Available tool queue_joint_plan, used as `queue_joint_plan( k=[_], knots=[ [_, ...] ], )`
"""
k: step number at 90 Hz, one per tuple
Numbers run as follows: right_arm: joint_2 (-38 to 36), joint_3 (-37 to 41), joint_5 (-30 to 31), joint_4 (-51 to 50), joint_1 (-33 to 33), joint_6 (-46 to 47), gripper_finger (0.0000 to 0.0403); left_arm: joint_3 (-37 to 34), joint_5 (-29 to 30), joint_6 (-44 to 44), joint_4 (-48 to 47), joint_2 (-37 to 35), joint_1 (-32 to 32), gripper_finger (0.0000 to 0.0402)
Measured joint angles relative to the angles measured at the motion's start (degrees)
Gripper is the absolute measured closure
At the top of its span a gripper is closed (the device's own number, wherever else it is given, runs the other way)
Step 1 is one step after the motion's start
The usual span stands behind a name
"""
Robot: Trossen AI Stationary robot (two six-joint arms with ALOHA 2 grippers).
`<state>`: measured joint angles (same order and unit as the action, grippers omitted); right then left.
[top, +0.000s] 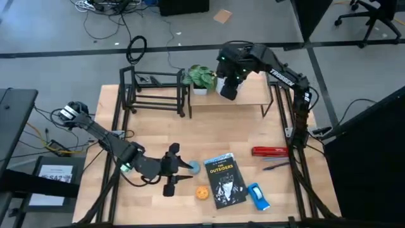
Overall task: Stock shelves
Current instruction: Put the white pen organizer on the shelf, then put the blue tape dispenser on the shelf
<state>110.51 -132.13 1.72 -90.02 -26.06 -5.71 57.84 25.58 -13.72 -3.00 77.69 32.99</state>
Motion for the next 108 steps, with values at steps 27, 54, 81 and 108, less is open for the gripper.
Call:
queue_joint_plan(
  k=[27, 54, 81, 108],
  knots=[
    [0.1, 0.1, 0.0, 0.2, -0.4, -0.5, 0.0402, 0.0, -0.1, -0.2, 0.4, 0.0, 0.0, 0.0271],
    [0.1, 0.1, 3.3, 1.2, -0.4, -0.8, 0.0377, 0.0, -0.1, -0.2, 0.5, 0.0, 0.0, 0.0271],
    [0.0, 0.1, 5.4, 4.0, -0.4, -1.2, 0.0287, 0.0, -0.1, -0.3, 0.6, 0.0, 0.0, 0.0271],
    [-4.7, 0.1, 6.2, 4.9, 3.1, -4.4, 0.0241, 0.0, -0.1, -0.3, 0.6, 0.0, 0.0, 0.0271]
  ],
)
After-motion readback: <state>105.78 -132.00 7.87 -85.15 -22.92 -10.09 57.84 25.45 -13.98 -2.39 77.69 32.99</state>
